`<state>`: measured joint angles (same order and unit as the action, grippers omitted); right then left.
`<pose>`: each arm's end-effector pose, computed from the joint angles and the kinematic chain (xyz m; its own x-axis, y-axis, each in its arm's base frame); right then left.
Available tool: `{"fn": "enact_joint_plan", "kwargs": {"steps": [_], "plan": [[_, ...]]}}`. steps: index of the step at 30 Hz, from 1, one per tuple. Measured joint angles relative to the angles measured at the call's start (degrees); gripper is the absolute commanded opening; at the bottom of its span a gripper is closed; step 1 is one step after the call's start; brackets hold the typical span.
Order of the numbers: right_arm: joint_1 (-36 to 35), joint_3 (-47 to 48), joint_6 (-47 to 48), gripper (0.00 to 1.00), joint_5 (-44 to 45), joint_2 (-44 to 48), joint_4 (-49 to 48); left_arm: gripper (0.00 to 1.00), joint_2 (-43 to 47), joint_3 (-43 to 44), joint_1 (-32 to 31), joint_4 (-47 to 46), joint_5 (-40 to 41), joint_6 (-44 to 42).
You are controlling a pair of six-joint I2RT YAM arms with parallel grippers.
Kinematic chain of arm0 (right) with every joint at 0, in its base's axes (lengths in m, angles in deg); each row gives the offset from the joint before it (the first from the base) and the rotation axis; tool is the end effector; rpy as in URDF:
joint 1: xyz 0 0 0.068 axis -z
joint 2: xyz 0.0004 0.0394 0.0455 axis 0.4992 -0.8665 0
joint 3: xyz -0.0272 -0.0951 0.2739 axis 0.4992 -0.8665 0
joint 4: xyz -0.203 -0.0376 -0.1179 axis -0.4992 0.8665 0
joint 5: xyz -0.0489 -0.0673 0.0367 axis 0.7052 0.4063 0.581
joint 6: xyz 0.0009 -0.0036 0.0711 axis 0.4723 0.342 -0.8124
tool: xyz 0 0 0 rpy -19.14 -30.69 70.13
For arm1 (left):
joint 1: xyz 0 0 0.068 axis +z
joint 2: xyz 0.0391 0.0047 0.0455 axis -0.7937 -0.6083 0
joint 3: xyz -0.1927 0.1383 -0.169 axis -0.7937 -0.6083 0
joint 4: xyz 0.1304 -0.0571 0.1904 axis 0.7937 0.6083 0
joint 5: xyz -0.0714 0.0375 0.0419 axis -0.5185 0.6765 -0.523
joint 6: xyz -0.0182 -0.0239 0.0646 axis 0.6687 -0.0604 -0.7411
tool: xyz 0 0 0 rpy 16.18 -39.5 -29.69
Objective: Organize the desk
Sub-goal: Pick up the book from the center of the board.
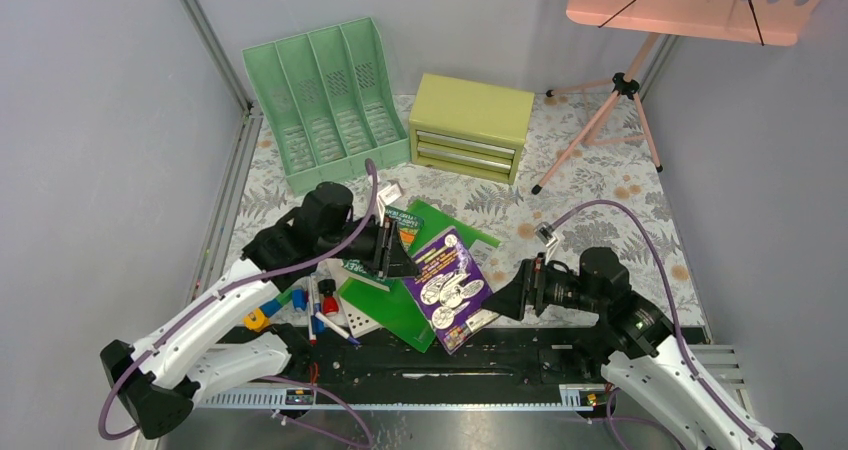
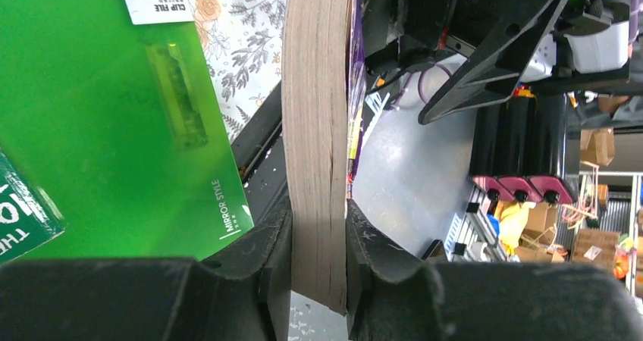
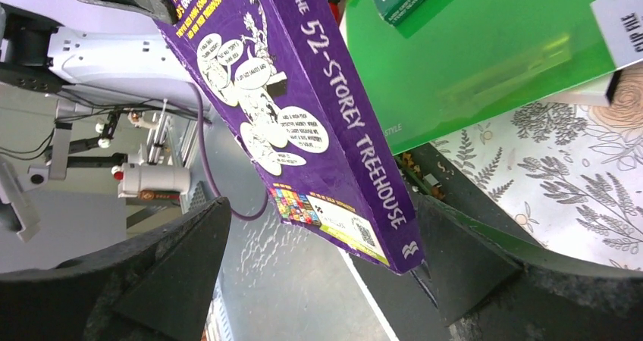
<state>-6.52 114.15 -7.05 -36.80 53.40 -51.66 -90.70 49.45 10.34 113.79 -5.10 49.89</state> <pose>0.0548 0.0805 0.2606 -0.7635 0.1149 -0.6355 -0.5599 0.3725 0.7401 0.1071 -0.1422 0.3360 -0.8035 0.1779 -0.5682 0.5820 0.4360 -0.6864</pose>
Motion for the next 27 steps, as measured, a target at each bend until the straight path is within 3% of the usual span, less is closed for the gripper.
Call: {"fn": "enact_joint_plan", "kwargs": {"steps": [9,21,27], "plan": [[0.02,0.70,0.66,1.00,4.28,2.08,3.93,0.00,0.42,-1.51,5.97,-2.69,1.90,3.80],[0.02,0.70,0.61,1.00,5.03,2.84,5.81,0.00,2.93,-2.29,23.08,-7.30,-0.02,7.82],[0.02,0.70,0.59,0.99,5.31,2.82,5.99,0.00,2.69,2.91,31.63,-5.01,-2.32,7.30]]}}
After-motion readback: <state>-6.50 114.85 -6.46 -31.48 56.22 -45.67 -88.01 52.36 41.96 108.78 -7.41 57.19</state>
